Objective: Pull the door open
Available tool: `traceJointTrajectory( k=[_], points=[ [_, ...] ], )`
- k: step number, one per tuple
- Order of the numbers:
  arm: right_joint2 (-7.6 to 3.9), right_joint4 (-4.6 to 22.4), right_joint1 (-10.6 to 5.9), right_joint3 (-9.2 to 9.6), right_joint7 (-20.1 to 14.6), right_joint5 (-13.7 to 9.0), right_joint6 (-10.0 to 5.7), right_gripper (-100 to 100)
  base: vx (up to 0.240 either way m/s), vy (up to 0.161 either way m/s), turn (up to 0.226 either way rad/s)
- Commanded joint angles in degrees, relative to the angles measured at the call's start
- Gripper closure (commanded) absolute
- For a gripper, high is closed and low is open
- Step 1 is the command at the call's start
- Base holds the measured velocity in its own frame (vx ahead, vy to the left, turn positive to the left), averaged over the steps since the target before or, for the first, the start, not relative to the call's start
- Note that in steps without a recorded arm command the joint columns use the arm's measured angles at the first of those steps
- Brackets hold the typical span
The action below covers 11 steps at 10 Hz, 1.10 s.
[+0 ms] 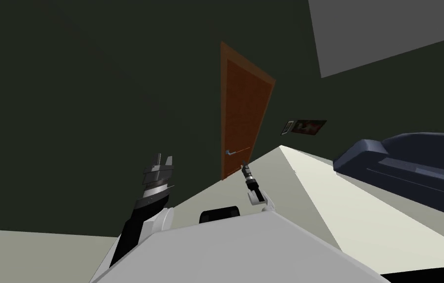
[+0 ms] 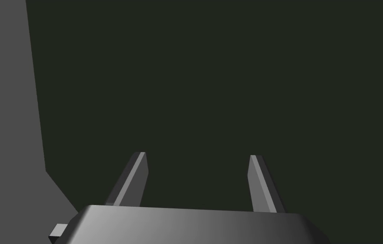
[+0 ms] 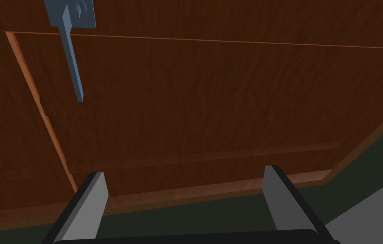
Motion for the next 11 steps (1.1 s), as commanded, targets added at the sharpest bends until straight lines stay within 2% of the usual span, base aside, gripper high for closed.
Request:
traceJointTrajectory(
  k=[1, 2, 3, 8, 9, 11],
  points=[
    [-0.29, 2.9, -1.08, -0.34, -0.4, 0.1, -0.9, -100, 0.027, -0.059, 0.103],
    [-0.51, 4.8, -1.97, -0.62, -0.8, 0.1, -1.58, -100, 0.031, -0.086, 0.227],
    [-0.51, 5.3, -1.97, -0.62, -0.8, 0.1, -1.58, -100, 0.023, -0.068, 0.091],
    [-1.49, 15.4, -6.12, -1.9, -2.4, 0.4, -4.78, -100, 0.033, -0.098, 0.195],
    [-1.49, 16.1, -6.12, -1.9, -2.4, 0.4, -4.78, -100, 0.028, -0.066, 0.04],
    [-1.82, 19.9, -7.64, -2.37, -3.0, 0.6, -5.94, -100, 0.032, -0.064, 0.15]
  ],
)
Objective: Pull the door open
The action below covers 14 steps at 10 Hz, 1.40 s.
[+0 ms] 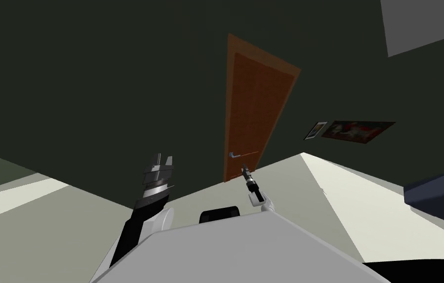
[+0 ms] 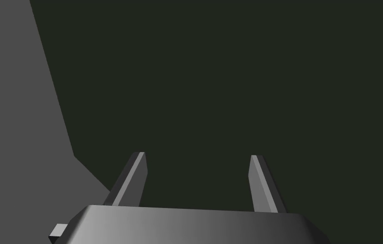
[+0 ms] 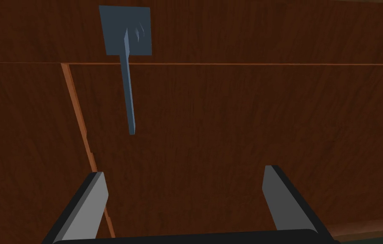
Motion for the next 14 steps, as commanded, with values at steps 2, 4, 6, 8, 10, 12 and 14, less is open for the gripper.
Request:
traceJointTrajectory(
  k=[2, 4, 6, 8, 10, 12, 14],
  points=[
    [-0.28, 3.2, -1.29, -0.37, -0.5, 0.1, -0.85, -100, 0.015, -0.072, 0.138],
    [-0.55, 6.6, -2.59, -0.77, -1.0, 0.2, -1.86, -100, 0.016, -0.07, 0.155],
    [-0.69, 8.3, -3.24, -0.98, -1.3, 0.2, -2.36, -100, 0.021, -0.078, 0.137],
    [-0.92, 11.2, -4.36, -1.32, -1.7, 0.3, -3.22, -100, 0.013, -0.054, 0.114],
    [-1.13, 13.9, -5.4, -1.64, -2.2, 0.4, -4.01, -100, 0.023, -0.069, 0.175],
    [-1.28, 15.9, -6.16, -1.88, -2.5, 0.5, -4.6, -100, 0.01, -0.072, 0.115],
    [-1.48, 18.6, -7.24, -2.21, -2.9, 0.5, -5.42, -100, 0.007, -0.084, 0.18]
  ],
)
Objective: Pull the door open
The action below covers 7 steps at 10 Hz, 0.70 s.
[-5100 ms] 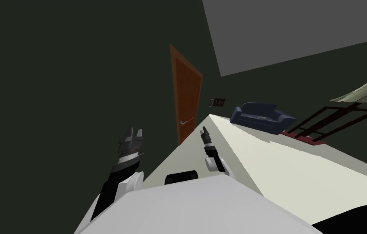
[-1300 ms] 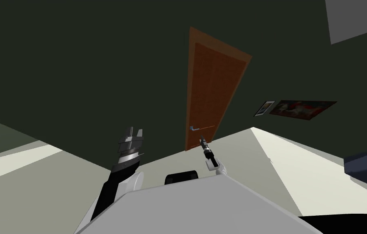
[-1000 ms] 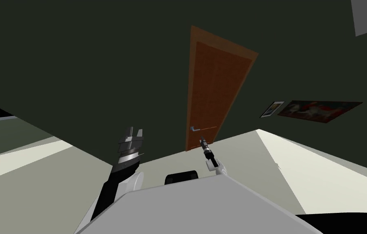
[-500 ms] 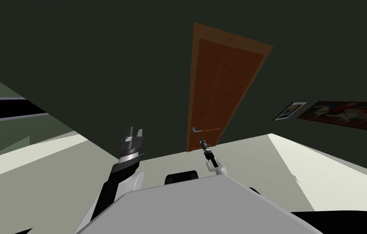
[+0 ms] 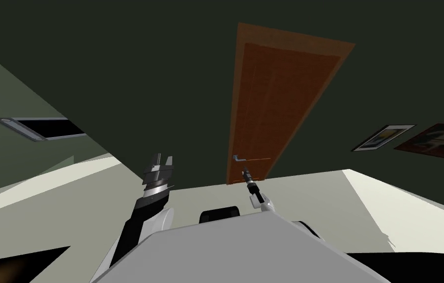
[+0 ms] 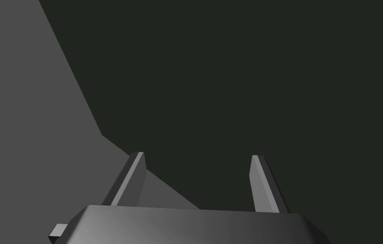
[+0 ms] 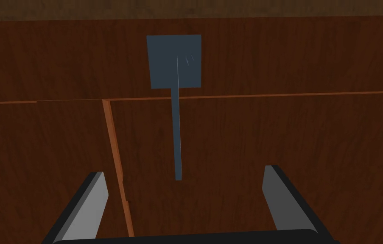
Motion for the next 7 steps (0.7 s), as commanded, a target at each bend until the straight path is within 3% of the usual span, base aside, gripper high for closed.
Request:
traceJointTrajectory(
  k=[1, 6, 7],
  points=[
    [0.0, 0.0, 0.0, 0.0, 0.0, 0.0, 0.0, -100, 0.009, -0.04, 0.026],
    [-3.64, 1.8, 2.56, -1.96, -2.6, -1.4, -3.14, -100, 0.168, 0.063, 0.125],
    [-3.64, 1.3, 2.56, -1.96, -2.6, -1.4, -3.14, -100, 0.133, 0.028, 0.051]
  ],
)
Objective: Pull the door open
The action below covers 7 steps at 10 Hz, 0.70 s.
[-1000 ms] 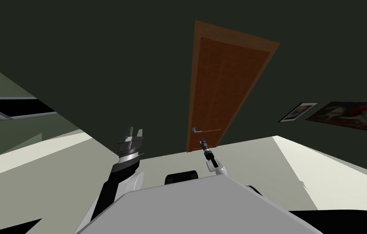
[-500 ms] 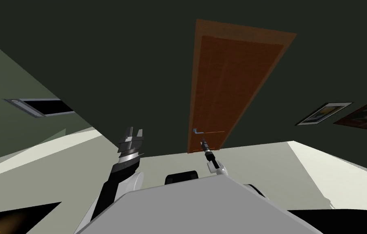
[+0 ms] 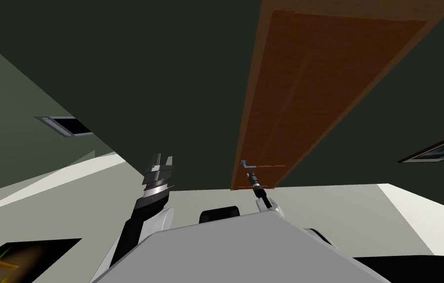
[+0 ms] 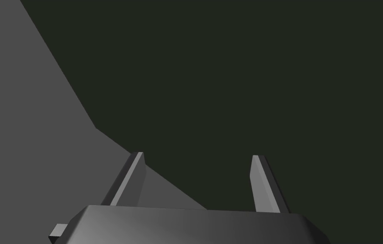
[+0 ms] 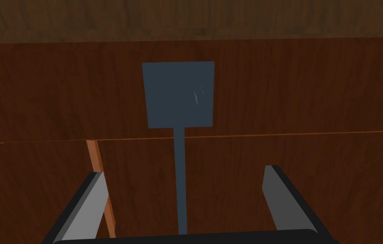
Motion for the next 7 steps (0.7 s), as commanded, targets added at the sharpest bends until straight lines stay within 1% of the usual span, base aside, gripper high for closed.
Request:
traceJointTrajectory(
  k=[1, 2, 3, 4, 5, 6, 7],
  points=[
    [-0.33, 1.8, -0.65, -0.19, -0.1, -0.1, -1.0, -100, 0.056, -0.005, -0.015],
    [-2.04, 2.6, 0.58, -1.1, -1.3, -0.8, -2.44, -100, 0.148, 0.01, 0.235],
    [-2.04, 2.6, 0.58, -1.1, -1.3, -0.8, -2.44, -100, 0.169, 0.005, 0.102],
    [-2.04, 2.6, 0.58, -1.1, -1.3, -0.8, -2.44, -100, 0.075, 0.003, -0.026],
    [-3.31, 3.2, 1.5, -1.79, -2.2, -1.3, -3.51, -100, 0.128, -0.007, 0.15],
    [-3.31, 2.1, 1.5, -1.79, -2.2, -1.3, -3.51, -100, 0.143, -0.001, 0.071],
    [-3.31, 3.2, 1.5, -1.79, -2.2, -1.3, -3.51, -100, 0.081, 0.012, -0.013]
  ],
)
